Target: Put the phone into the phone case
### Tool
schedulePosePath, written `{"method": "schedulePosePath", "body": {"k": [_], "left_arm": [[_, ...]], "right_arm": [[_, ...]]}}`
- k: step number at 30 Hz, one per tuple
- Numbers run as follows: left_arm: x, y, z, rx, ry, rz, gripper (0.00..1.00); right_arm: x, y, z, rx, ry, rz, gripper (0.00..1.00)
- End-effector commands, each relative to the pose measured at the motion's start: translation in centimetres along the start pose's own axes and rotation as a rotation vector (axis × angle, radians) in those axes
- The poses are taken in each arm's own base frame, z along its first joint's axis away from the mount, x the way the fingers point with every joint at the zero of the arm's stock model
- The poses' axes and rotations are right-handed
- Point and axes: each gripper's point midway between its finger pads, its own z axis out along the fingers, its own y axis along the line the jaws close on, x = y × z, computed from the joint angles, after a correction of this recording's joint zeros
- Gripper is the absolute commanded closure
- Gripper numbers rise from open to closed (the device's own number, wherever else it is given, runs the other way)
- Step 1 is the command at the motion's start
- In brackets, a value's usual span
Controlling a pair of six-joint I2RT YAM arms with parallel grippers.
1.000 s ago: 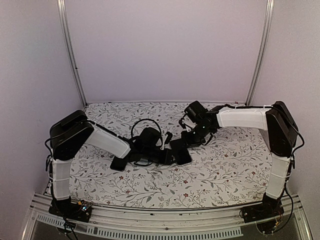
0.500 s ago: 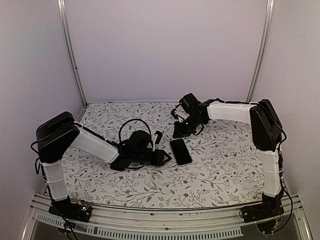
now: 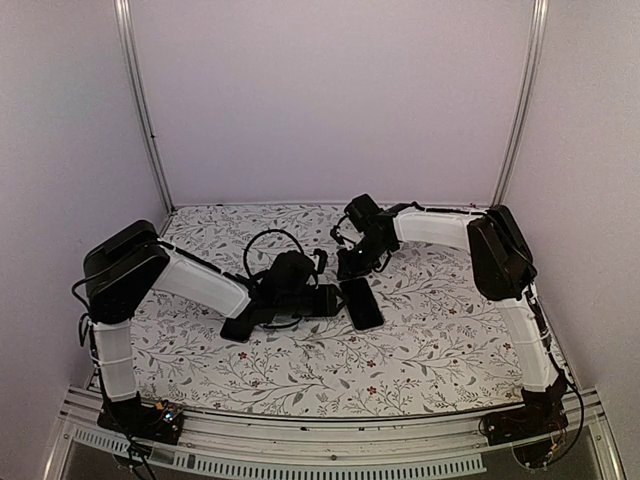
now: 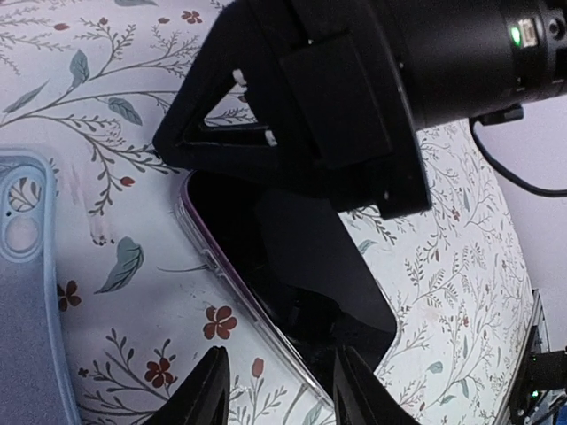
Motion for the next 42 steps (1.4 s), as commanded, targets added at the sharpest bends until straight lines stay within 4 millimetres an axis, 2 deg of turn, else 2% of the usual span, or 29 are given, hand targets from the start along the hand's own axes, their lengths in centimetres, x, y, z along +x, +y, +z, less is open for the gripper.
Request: {"method": "schedulePosePath", "body": {"k": [1,8,14,17,20,23,25,30,35,38,42], "left_arm": [[0.5,1.1,-0.3,-0.047,-0.006,-0.03,0.59],[0.4,2.1,-1.2,-0.08,-0.021,-0.056,0.59],[0.5,2.1,-1.3,-0.08,-0.015,-0.034,0.59],[0.2,1.5,-1.4,-0.054,-0.016,0.017,0.58],[0.0,0.7,-1.3,-0.021,-0.013,0.079,0.56],[-0.1,0.4,-1.0,-0.004,-0.007,0.116,0.55],[-0.2,0.4,-0.6,-0.005,-0.004,0.111,0.55],[-0.5,-1.1,1.0,0.058,0.014,0.075,0.62],[-1.0,-1.4,2.8,0.04,0.026,0.081,0.66],[-0.2,-0.6,3.7,-0.008,0.082,0.081,0.69],[1.3,-0.5,3.7,0.0,0.141,0.038,0.73]], "right_arm": [[3.2,-0.6,1.1,-0.007,0.096,0.008,0.87],[4.3,1.2,-1.3,-0.03,0.08,-0.009,0.88],[6.4,4.3,-3.3,-0.077,0.094,-0.064,0.87],[6.9,5.3,-4.7,-0.091,0.091,-0.084,0.8],[5.5,4.6,-7.0,-0.053,0.031,-0.055,0.68],[3.9,2.9,-9.5,-0.021,-0.048,-0.006,0.64],[3.9,1.7,-10.2,0.004,-0.065,0.022,0.63],[5.7,-0.3,-9.7,0.056,-0.027,0.097,0.66],[5.7,-1.9,-8.8,0.071,-0.023,0.115,0.71],[6.2,-1.7,-7.6,0.039,0.008,0.103,0.75],[7.7,-1.0,-6.6,-0.007,0.037,0.115,0.76]]}}
